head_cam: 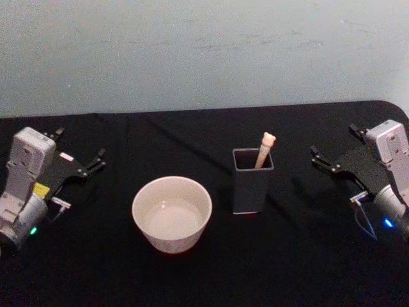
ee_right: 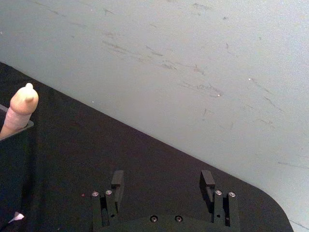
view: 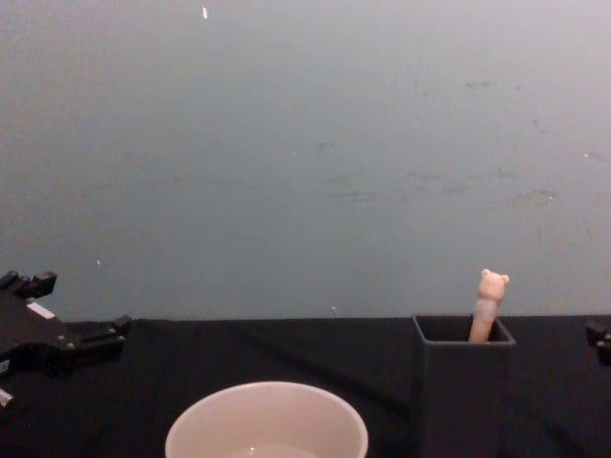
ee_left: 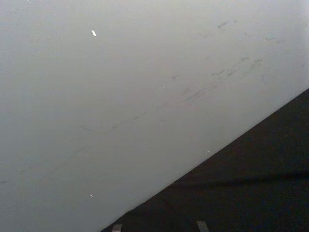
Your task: Pick up the stirring spoon with one hand, stir inside the cup, then place it back in its original position.
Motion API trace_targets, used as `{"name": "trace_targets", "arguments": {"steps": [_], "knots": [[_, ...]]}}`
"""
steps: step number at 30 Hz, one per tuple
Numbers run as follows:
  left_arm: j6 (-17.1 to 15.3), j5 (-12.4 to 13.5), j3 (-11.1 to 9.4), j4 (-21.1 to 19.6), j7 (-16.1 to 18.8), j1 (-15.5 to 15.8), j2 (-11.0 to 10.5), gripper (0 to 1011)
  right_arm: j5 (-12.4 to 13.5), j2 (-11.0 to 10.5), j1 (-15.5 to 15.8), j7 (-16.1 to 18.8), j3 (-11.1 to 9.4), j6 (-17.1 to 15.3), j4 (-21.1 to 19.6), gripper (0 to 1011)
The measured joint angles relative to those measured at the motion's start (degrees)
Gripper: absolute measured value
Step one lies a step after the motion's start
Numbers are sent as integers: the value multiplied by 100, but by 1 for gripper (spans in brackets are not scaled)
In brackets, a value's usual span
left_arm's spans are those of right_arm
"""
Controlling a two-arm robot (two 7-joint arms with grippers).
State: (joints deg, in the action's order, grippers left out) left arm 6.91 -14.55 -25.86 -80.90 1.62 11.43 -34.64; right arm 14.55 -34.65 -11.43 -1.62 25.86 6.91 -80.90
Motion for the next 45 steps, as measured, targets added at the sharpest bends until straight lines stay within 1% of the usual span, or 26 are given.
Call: {"name": "trace_targets", "arguments": {"steps": [40,44,45], "knots": [[0,0,0,0,0,0,0,1001,-1,5,2,7,-11,1,0,1000],[0,0,0,0,0,0,0,1001,123,29,46,185,-136,13,-62,1000],[0,0,0,0,0,0,0,1001,259,27,88,301,-206,-3,-129,1002]]}}
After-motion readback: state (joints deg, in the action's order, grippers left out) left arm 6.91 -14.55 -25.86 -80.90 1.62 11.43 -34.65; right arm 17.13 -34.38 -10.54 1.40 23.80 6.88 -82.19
